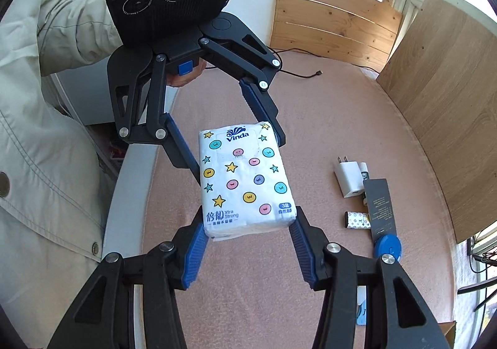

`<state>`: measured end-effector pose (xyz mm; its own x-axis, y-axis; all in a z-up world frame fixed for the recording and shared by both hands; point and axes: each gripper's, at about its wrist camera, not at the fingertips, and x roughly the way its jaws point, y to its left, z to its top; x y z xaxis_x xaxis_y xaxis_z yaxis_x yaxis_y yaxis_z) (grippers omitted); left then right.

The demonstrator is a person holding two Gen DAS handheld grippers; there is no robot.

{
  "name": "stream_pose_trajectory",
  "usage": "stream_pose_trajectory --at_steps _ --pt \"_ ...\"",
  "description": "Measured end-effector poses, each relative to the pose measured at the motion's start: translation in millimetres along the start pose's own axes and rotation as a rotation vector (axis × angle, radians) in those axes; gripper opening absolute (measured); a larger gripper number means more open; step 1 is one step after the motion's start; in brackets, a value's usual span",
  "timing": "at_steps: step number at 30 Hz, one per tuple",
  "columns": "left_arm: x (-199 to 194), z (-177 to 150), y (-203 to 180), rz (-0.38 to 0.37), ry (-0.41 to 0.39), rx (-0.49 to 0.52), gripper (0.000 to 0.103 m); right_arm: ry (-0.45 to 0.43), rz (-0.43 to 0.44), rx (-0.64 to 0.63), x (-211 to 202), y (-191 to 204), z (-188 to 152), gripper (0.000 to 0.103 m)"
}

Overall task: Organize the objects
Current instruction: 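Carry the tissue pack with the right gripper and release it into the box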

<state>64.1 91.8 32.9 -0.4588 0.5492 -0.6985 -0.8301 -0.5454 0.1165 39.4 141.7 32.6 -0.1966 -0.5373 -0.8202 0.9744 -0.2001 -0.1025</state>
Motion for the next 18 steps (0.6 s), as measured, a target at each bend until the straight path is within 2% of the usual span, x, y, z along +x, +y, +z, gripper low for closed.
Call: stream_pose_trajectory --at_steps 11,18 --pt "3.1 11.6 -10.1 -0.007 0.010 0.039 0.062 -0.002 -0.024 -0.003 -9.9 6.9 -3.5 0.047" --pt "21.7 34.8 -12.4 -0.036 0.021 0.084 0.062 -0.017 -0.053 0.037 -26.8 2.6 -23.3 0.047"
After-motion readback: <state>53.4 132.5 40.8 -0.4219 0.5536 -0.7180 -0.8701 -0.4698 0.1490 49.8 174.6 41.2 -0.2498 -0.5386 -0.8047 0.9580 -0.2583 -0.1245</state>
